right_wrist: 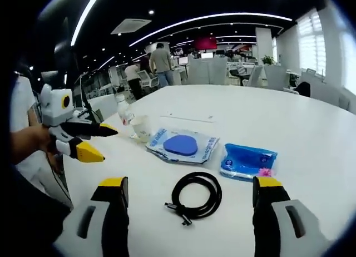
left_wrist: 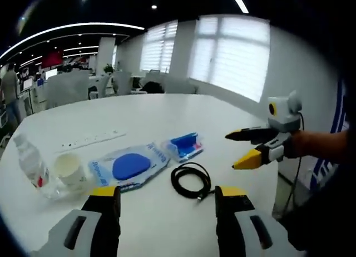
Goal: Arrange the tabletop items into an orderly group along one side of the table until the central work area is clear of visible clutter.
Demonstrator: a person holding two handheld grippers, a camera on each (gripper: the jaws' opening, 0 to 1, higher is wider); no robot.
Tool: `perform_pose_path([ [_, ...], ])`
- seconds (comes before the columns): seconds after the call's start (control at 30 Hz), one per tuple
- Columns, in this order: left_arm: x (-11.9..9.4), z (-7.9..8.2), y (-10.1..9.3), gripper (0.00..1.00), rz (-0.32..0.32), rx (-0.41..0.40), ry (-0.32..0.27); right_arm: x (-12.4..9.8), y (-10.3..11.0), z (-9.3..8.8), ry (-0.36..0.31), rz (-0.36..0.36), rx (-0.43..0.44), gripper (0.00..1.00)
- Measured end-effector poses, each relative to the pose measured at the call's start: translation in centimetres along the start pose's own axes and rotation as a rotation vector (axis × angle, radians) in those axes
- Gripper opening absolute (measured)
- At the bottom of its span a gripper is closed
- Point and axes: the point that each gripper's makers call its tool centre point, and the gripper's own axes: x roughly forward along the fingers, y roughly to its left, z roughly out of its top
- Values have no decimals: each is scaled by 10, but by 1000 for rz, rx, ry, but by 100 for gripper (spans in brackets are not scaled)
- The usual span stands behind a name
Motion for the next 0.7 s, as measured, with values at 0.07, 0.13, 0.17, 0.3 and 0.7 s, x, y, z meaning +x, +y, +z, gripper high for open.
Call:
perform_pose_path([
  [0.07,-15,-1,7,75,17,-7,-2,-7,0,1,-8,1,-12,97],
  [0.13,-28,-3,17,77,32,-13,-7,-14,-5,8,-51,-22,-37,100],
  [0.17,-33,-3,21,78,41,-14,-11,-17,-7,9,-57,-28,-46,100],
  [0.3,-53,-6,30,81,68,-20,1,-29,-11,9,-53,-31,-37,100],
  [0.7,-92,3,41,98,88,-34,-26,-55,-5,2,-5,-21,-52,100],
])
